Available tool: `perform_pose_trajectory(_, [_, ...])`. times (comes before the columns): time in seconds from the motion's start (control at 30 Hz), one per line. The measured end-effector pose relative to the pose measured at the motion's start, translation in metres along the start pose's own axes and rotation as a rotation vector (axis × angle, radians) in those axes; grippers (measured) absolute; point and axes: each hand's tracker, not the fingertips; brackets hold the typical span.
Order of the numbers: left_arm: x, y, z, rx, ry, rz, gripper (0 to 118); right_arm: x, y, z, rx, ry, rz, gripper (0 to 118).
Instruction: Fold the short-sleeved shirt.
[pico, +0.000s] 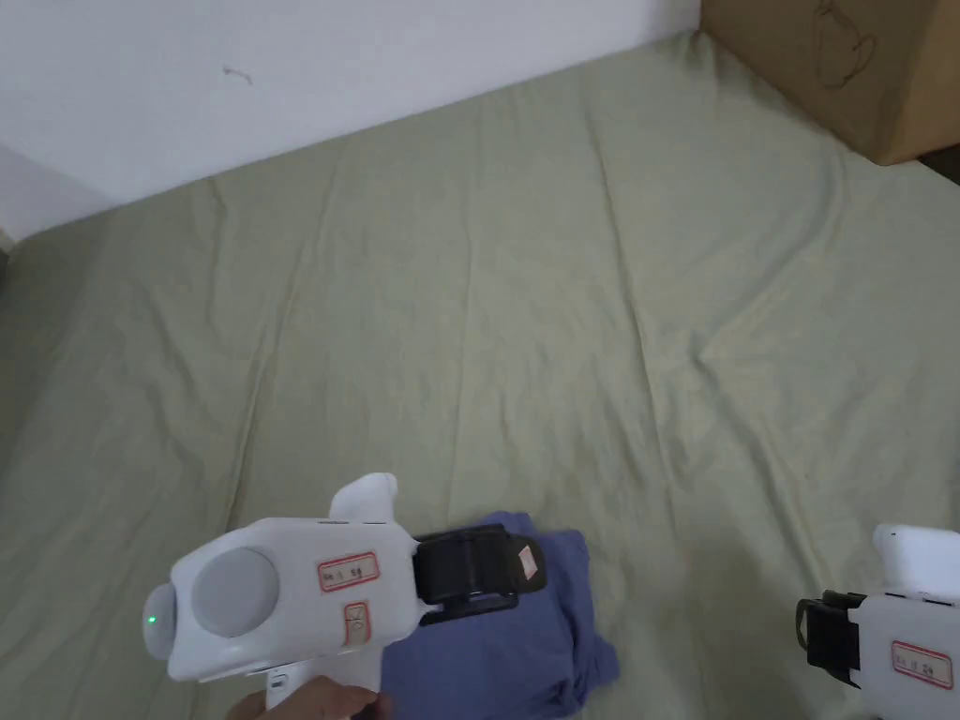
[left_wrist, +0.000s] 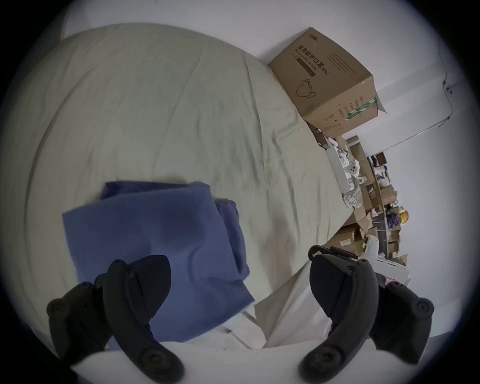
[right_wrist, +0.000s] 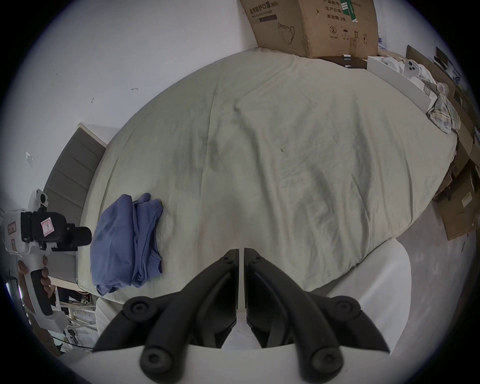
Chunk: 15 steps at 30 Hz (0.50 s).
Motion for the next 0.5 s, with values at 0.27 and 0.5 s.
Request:
perform_pose_trajectory(0.27, [-0.042,-0.017,0.012,0.001,0.146,0.076,4,-0.002,0.000,-0.006,-0.013,0.009,0.008,5])
perform_pose_trajectory(0.5, [-0.038,-0.028,-0.038,-0.065,0.001,0.142,0,-0.004,-0.002,-0.006,-0.025,0.008,0.018,5])
